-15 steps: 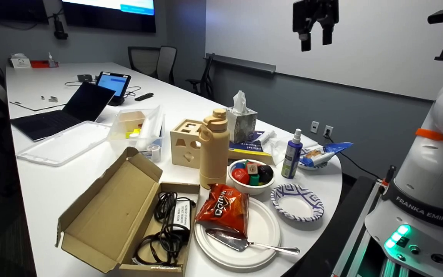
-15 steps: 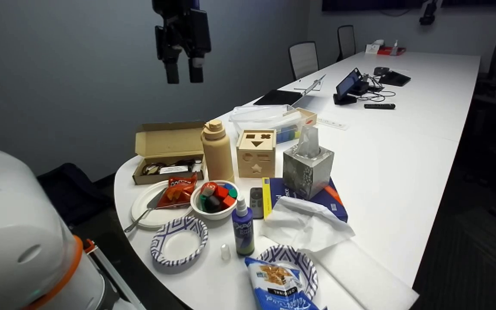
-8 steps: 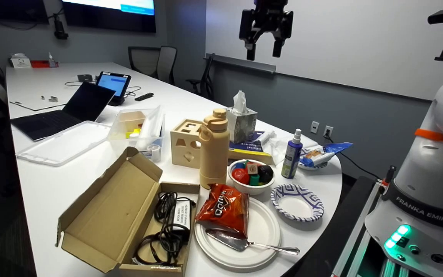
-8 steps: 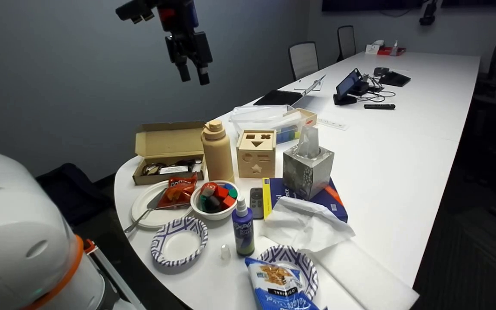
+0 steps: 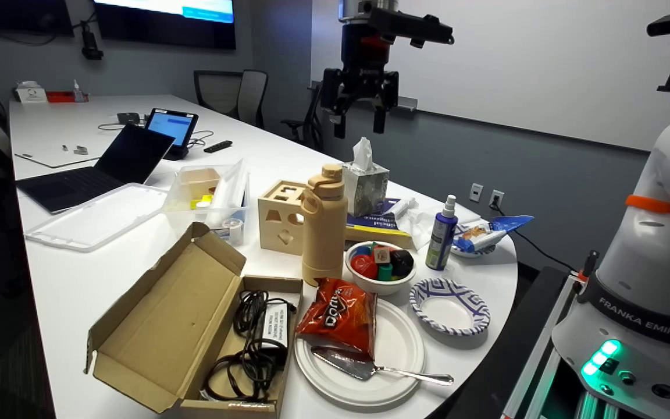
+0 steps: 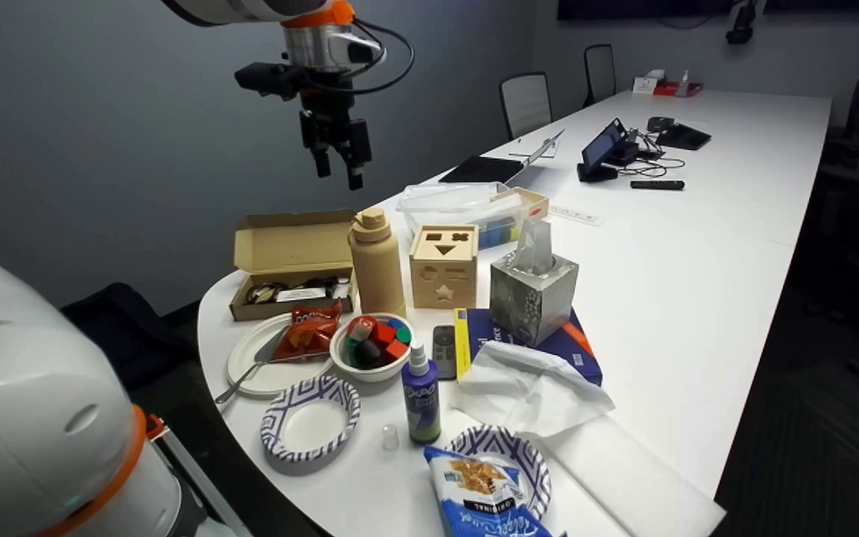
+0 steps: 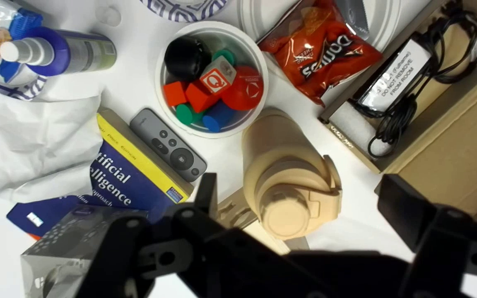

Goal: Slightly untwist the cap on the water bottle

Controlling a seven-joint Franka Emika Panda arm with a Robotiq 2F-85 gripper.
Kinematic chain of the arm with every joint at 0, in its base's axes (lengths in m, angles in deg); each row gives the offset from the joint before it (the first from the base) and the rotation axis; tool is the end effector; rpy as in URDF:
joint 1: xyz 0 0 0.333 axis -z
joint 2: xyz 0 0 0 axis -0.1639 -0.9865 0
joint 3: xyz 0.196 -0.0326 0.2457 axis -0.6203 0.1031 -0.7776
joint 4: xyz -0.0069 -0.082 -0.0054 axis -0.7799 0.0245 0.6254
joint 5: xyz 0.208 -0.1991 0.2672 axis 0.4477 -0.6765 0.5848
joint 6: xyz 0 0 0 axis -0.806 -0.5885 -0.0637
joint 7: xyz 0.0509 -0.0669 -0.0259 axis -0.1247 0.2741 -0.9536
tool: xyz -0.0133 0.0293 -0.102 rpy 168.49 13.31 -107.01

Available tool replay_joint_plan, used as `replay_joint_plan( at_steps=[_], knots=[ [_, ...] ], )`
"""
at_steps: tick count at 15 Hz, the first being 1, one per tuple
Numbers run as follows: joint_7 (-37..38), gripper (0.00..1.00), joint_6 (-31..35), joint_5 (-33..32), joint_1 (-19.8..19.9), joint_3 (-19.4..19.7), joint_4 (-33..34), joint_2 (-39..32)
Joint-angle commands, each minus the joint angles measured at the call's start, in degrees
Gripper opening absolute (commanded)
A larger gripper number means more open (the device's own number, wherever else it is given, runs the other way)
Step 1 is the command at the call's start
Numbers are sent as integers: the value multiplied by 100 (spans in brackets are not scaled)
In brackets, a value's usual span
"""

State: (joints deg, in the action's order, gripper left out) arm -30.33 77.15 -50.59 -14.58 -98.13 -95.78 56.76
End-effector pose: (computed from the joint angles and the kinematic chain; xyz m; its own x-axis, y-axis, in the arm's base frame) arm 0.4254 0.1581 0.4616 0.9956 -0.0923 -0.0132 -0.0922 -0.9957 0.0114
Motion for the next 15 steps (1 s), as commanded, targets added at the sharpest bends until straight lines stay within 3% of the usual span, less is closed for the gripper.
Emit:
replay_joint_plan(
  at_steps=[1,15],
  knots=[
    [-133,100,211,186,-189,61,24,-273],
    [-305,100,1059,40,-228,221,277,-1243]
  ],
)
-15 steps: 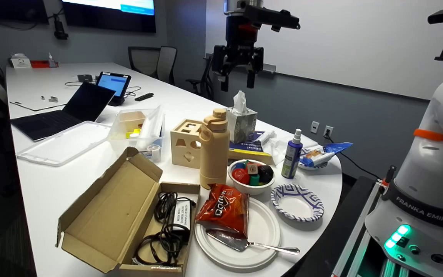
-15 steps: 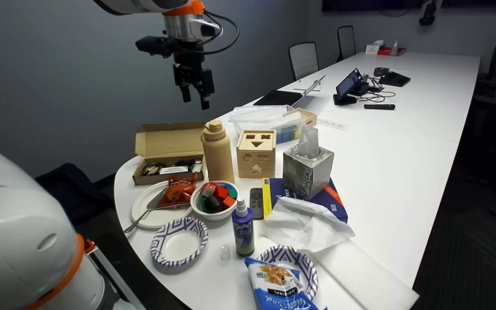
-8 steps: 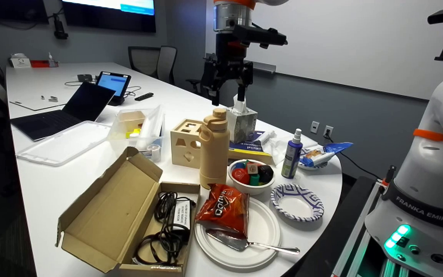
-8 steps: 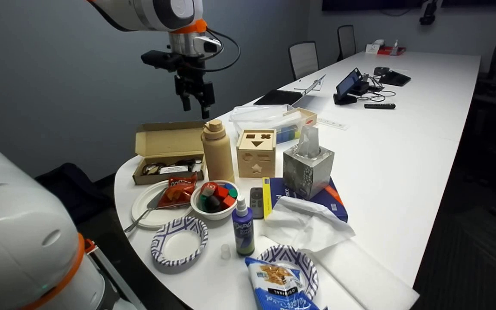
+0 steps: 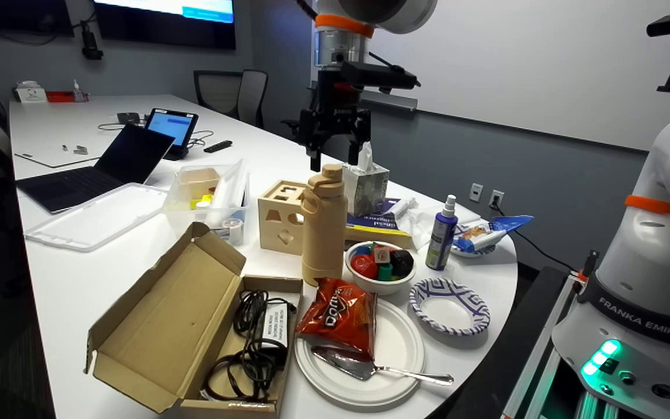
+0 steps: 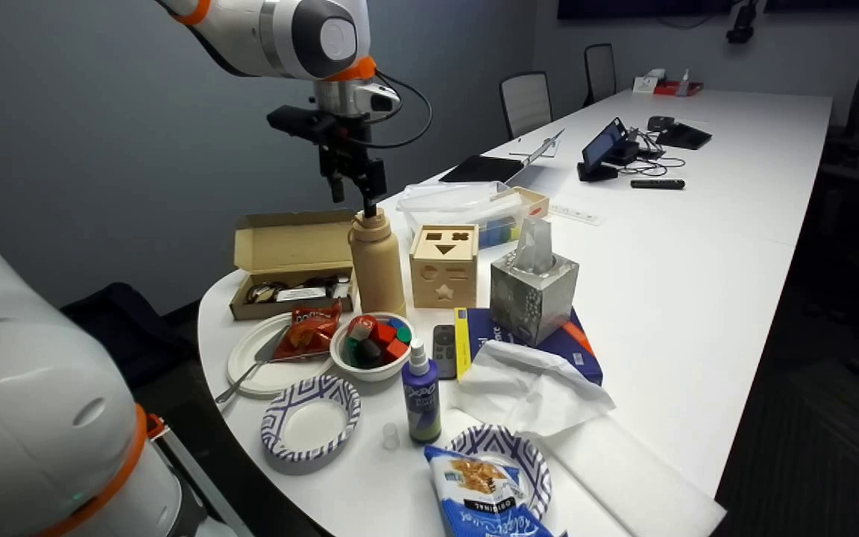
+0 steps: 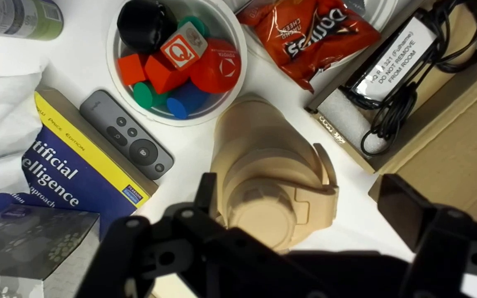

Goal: Slightly untwist the cap on the water bottle

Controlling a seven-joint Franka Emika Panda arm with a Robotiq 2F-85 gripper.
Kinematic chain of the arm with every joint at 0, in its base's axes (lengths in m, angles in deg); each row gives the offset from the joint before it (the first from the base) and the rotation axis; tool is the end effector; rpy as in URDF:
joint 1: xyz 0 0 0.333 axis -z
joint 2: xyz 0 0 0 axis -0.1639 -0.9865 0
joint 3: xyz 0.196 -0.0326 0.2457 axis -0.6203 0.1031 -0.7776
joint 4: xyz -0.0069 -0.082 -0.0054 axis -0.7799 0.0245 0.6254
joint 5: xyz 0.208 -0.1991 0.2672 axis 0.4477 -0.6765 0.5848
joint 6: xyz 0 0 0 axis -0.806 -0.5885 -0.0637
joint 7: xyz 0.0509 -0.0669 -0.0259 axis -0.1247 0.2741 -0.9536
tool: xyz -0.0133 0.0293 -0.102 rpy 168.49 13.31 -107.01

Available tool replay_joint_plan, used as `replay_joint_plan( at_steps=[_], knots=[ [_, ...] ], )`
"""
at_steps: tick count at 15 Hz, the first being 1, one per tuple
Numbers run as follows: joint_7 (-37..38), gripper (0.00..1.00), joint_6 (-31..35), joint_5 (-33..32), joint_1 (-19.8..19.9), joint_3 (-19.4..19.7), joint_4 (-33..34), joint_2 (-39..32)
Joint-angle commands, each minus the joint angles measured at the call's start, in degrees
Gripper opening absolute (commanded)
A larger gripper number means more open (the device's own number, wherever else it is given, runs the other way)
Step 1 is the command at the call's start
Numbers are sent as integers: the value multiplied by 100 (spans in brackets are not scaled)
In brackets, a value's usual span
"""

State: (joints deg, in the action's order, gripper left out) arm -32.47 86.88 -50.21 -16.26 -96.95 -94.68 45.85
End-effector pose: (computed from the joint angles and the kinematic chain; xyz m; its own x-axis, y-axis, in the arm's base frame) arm 0.4640 0.1709 0.3979 0.9984 -0.0504 -0.0270 -0.0513 -0.9981 -0.0341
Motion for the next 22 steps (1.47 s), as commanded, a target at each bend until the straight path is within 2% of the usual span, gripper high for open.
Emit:
replay_joint_plan(
  at_steps=[1,15,16,17,19,22],
  knots=[
    [-75,100,98,-35,-53,117,196,-179],
    [-4,100,99,-227,-40,292,429,-526],
    [-9,97,91,-225,-43,297,442,-525],
    [-14,75,74,-226,-43,303,455,-527],
    [1,72,41,-238,-44,312,466,-523],
    [9,47,35,-252,-44,322,460,-526]
  ],
)
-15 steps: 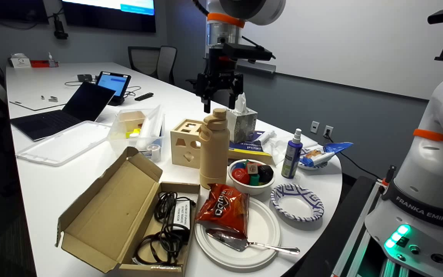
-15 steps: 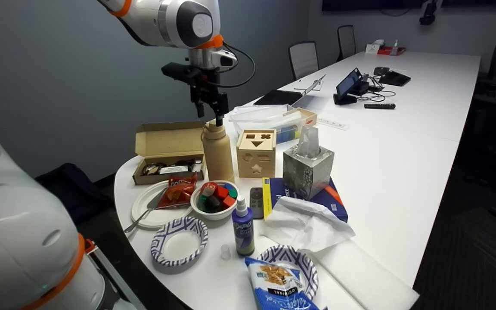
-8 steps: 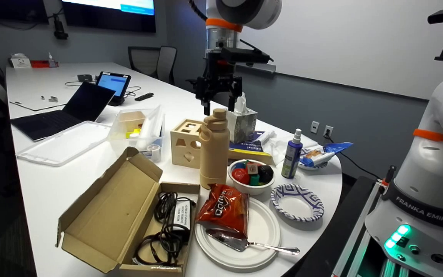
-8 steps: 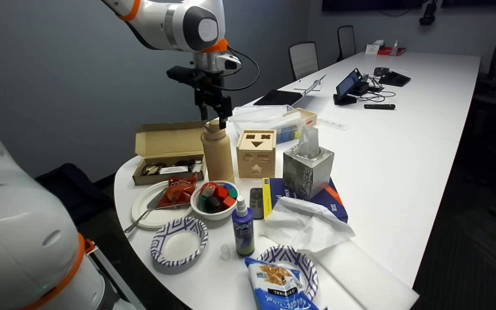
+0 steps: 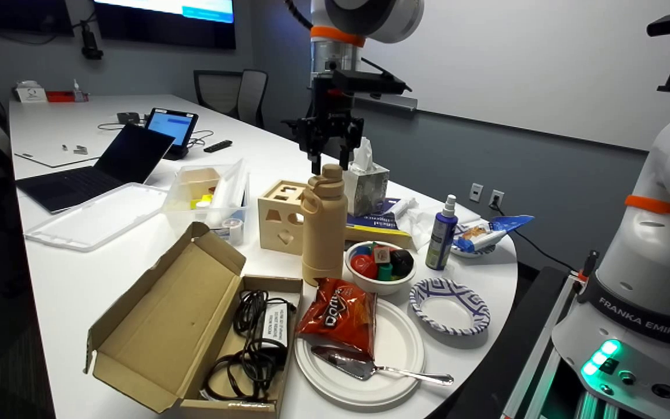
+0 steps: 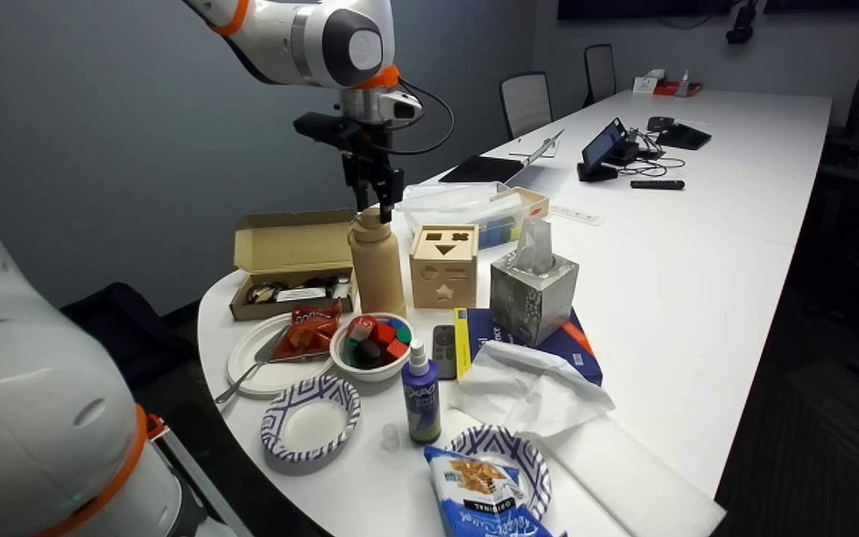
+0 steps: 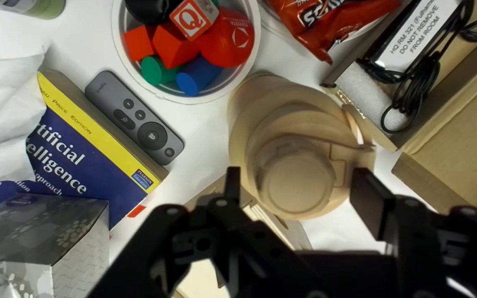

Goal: Slightly untwist the cap on the water bottle

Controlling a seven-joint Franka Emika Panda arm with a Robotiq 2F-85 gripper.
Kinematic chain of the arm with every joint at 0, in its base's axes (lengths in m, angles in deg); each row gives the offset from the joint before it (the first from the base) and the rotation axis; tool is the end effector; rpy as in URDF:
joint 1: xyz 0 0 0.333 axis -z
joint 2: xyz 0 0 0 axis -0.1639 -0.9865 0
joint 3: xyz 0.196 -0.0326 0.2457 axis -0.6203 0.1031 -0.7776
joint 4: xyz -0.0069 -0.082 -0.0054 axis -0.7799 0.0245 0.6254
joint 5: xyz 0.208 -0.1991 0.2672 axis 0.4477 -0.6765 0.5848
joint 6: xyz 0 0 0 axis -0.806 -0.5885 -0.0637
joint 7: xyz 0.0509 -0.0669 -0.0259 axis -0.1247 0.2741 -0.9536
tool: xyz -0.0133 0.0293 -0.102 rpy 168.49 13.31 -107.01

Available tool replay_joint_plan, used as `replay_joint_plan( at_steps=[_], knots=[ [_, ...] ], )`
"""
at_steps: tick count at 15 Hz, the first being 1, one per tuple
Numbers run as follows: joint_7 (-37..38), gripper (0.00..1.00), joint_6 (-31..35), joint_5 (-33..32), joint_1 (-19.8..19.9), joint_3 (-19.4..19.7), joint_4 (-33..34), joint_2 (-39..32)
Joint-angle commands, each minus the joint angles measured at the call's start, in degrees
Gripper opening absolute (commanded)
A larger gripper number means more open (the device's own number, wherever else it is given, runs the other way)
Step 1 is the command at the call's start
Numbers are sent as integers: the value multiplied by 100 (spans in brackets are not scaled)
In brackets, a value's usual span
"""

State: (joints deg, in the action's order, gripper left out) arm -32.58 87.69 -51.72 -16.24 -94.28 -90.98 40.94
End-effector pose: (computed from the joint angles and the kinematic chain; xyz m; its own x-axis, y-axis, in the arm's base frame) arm 0.4943 0.1540 0.3860 0.9963 -0.0797 -0.0308 -0.0806 -0.9963 -0.0310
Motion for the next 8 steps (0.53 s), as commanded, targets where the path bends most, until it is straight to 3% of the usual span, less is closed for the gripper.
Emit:
replay_joint_plan(
  at_steps=[1,4,8],
  knots=[
    [17,40,-42,-100,-46,58,86,-35],
    [15,21,-44,-92,-51,61,85,-24],
    [-72,21,-95,-176,-60,51,75,-10]
  ],
)
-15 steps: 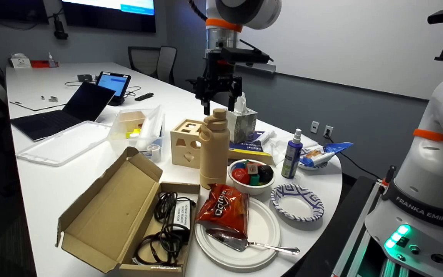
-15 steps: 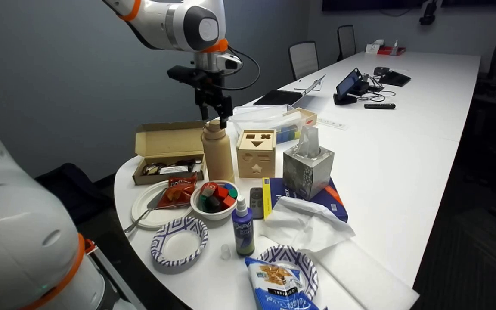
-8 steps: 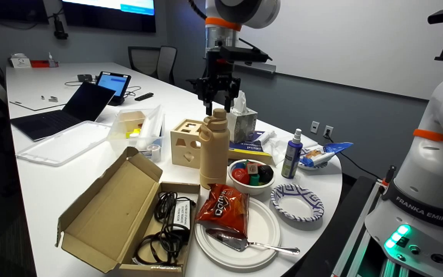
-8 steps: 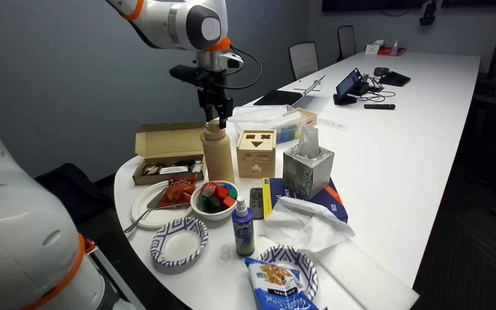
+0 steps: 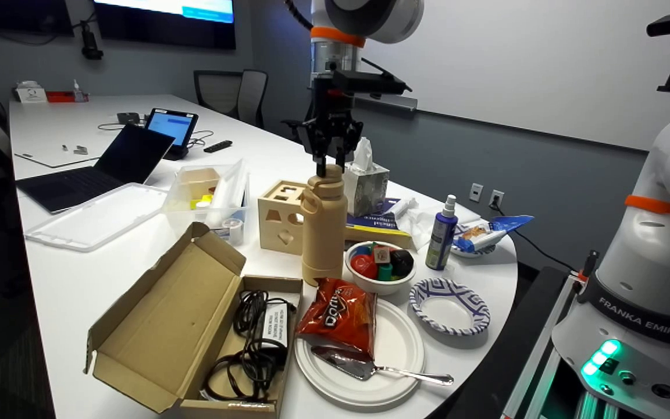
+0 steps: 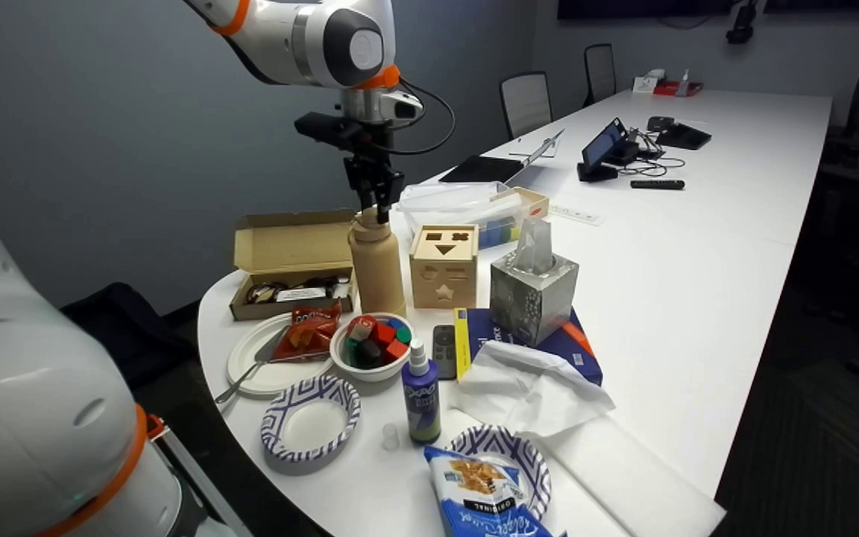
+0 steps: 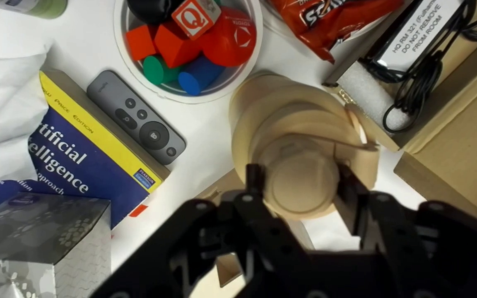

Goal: Slightly untwist the cap on the water bottle

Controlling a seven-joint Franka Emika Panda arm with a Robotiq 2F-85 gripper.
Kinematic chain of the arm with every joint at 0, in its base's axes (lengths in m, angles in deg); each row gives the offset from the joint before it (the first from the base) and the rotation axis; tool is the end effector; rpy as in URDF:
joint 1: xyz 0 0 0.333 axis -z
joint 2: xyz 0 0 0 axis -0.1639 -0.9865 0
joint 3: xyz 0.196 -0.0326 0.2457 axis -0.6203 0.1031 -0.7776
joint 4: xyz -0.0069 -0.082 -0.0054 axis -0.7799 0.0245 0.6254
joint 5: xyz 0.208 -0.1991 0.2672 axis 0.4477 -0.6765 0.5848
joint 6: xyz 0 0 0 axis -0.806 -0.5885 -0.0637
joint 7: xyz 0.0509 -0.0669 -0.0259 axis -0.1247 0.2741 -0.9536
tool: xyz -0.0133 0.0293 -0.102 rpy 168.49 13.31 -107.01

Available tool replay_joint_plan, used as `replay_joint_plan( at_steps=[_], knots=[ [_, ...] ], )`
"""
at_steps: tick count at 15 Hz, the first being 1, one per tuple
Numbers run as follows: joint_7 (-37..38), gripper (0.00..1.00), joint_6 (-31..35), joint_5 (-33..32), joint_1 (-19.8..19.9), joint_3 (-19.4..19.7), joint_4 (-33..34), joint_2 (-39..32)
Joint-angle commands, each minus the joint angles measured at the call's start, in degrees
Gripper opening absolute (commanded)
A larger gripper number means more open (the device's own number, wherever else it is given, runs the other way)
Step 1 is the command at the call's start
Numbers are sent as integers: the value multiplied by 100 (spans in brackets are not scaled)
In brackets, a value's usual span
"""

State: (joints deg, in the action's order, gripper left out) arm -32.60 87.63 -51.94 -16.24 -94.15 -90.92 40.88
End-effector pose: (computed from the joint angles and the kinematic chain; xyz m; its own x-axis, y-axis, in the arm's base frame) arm 0.4949 0.1528 0.3858 0.9964 -0.0794 -0.0307 -0.0803 -0.9964 -0.0280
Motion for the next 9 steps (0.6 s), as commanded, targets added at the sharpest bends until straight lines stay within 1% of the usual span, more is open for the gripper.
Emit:
replay_joint_plan(
  at_steps=[1,4,9],
  knots=[
    [-158,21,-102,-172,-68,31,52,9],
    [-441,21,-79,-177,-86,26,6,33],
    [-1208,21,-91,23,-92,47,-17,29]
  ],
)
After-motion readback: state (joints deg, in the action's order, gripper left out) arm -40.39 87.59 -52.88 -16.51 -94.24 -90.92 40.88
